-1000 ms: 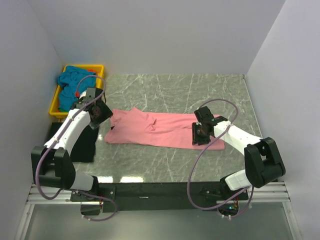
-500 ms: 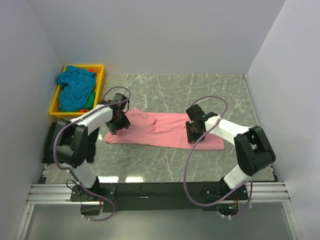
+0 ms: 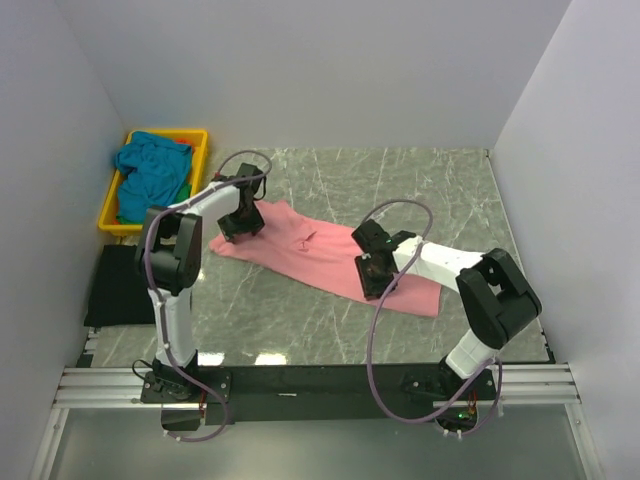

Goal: Fold and stack the t-shirts
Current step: Fold the tshirt

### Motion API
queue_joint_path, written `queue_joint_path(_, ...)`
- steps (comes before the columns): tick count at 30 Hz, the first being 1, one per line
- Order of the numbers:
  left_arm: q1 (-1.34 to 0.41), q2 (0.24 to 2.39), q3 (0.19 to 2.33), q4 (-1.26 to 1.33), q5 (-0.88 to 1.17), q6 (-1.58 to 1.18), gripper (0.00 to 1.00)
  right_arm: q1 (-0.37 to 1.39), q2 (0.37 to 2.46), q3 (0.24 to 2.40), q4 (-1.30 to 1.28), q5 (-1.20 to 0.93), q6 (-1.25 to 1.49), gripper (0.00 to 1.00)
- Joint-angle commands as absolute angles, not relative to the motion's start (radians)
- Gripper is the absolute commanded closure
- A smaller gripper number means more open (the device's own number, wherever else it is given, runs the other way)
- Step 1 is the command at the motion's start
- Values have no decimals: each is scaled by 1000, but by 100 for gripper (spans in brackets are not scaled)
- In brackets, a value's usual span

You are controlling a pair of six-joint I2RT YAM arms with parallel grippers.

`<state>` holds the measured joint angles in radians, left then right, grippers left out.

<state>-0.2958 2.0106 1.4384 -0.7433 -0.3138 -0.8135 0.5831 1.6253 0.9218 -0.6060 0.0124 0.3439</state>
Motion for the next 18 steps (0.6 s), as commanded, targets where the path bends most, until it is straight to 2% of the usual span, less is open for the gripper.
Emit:
queue_joint_path(1, -276, 2134, 1561, -745, -429, -707, 32, 670, 1663, 881, -684, -81, 380, 59)
queue_joint_path(6, -275, 2282, 1753, -755, -413, -629, 26, 820, 1687, 891, -670, -204, 429, 59)
queue_joint_path(10, -275, 2387, 1905, -753, -391, -582, 24, 931, 1749, 986, -637, -284, 460, 59)
queue_joint_path(18, -276, 2467, 2057, -661, -361, -474, 11, 1035, 1839, 1230, -698, -247, 439, 58)
